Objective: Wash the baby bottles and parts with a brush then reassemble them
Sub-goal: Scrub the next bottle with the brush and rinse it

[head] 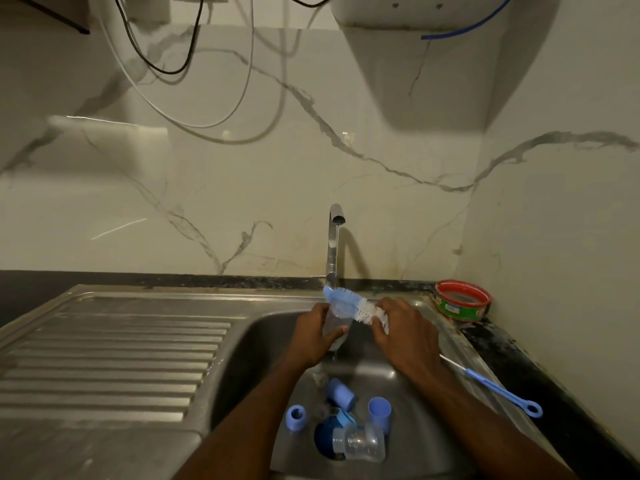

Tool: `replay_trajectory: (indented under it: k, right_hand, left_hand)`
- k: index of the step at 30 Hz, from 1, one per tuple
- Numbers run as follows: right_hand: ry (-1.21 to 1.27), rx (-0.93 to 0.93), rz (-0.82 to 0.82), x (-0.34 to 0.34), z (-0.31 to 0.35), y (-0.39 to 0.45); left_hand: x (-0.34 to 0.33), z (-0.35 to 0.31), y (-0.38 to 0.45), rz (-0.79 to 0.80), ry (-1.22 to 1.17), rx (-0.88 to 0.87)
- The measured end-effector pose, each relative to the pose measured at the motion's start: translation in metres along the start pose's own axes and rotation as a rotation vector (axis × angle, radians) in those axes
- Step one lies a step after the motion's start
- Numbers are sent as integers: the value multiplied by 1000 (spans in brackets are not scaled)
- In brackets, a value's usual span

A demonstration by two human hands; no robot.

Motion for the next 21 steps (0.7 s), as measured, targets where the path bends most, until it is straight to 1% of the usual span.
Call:
replay_trajectory:
  k: [4,7,11,13,17,21]
  right_hand:
    - [-1,13,6,3,7,-3]
    - [4,-10,-4,10,3,-6]
    - [-34,-47,-18,19,-1,-5]
    - [-57,-26,5,17,4,-6]
    - [-21,-6,-26,18,8,-6]
    - [-13,4,-18,12,14,-3]
  left_hand:
    - [2,-8,-10,17,3,-37]
    - [4,-13,-16,22,-40,-59]
    - [5,-14,-16,84,-136,-4]
    - [4,-13,-15,94,-131,-2]
    - [7,-12,-11,46,-111,-17]
    - [2,-19,-16,107,-26,-41]
Point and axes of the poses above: each hand's wrist, its own y-axis towards the middle knuckle, its own x-axis out of the back of the hand, z = x × y, the point moved 6 cm from there along y, towards the middle knuckle, and after that the axes turned 11 degrees about x, right-handed, at the moved point
